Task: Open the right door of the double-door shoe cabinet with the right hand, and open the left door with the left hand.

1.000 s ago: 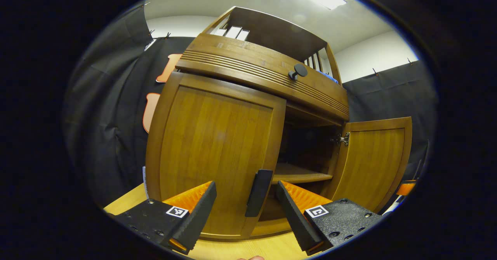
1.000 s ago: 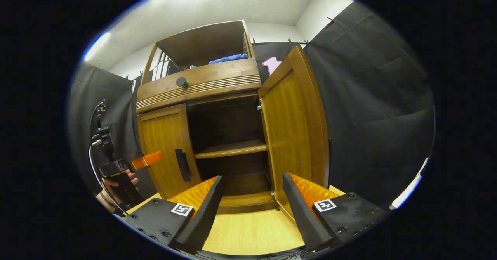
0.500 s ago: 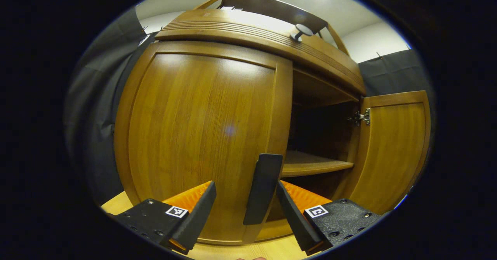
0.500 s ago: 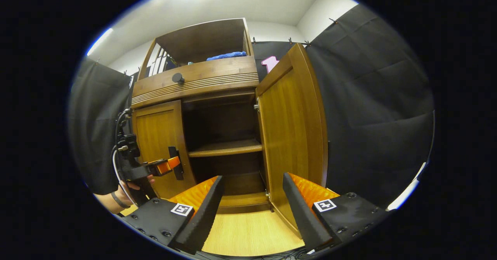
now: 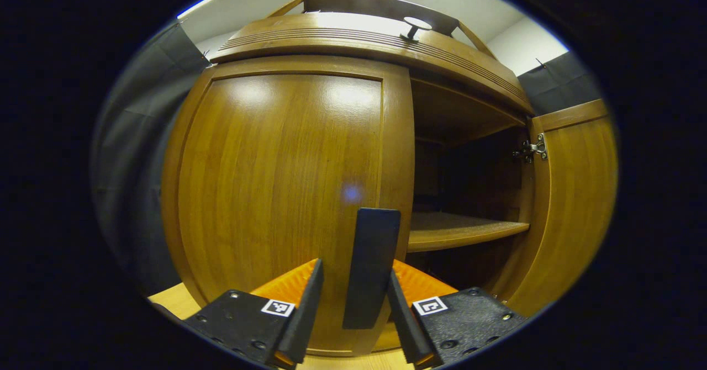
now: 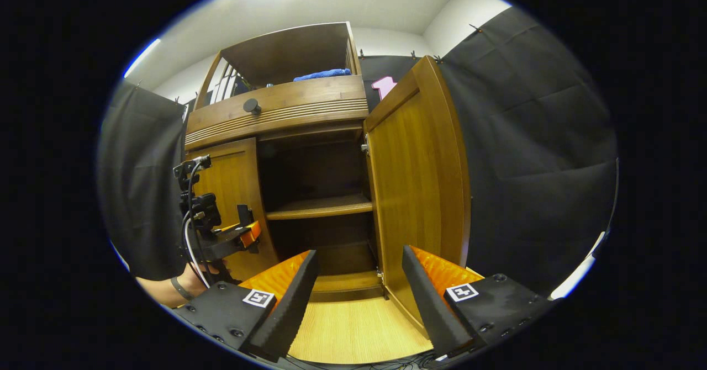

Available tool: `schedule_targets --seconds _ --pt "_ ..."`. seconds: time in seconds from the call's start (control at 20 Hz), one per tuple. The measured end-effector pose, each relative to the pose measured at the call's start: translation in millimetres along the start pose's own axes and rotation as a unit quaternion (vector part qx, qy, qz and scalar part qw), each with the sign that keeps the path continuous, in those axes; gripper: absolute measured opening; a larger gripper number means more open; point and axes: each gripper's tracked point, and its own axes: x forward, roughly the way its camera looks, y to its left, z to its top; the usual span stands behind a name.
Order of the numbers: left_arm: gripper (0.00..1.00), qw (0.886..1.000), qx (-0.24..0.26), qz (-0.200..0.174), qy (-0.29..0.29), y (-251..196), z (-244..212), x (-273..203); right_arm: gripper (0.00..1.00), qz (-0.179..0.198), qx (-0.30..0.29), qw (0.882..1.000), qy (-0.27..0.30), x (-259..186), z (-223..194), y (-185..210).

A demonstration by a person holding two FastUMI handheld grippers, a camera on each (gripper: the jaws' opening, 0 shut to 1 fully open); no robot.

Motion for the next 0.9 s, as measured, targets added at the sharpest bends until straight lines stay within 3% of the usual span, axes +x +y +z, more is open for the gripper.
schedule_targets --seconds 0.15,0.2,0.5,0.9 --pt "0.32 1.0 -0.014 -0.027 0.005 -6.8 -2.0 2.4 0.98 0.004 0.001 1.0 0.003 -1.4 -3.5 1.8" --pt "0.29 0.999 -0.014 -0.033 0.003 -7.7 -0.7 0.9 0.98 0.005 0.002 1.0 0.003 -2.5 -3.5 2.4" --pt "0.25 0.998 0.024 -0.04 0.035 -10.1 0.5 -7.4 0.98 0.009 0.005 1.0 0.001 -4.6 -3.1 6.3" --pt "0.25 0.995 0.024 -0.068 0.066 -1.7 7.1 -75.8 0.98 0.019 -0.004 1.0 -0.001 -10.8 0.8 16.9"
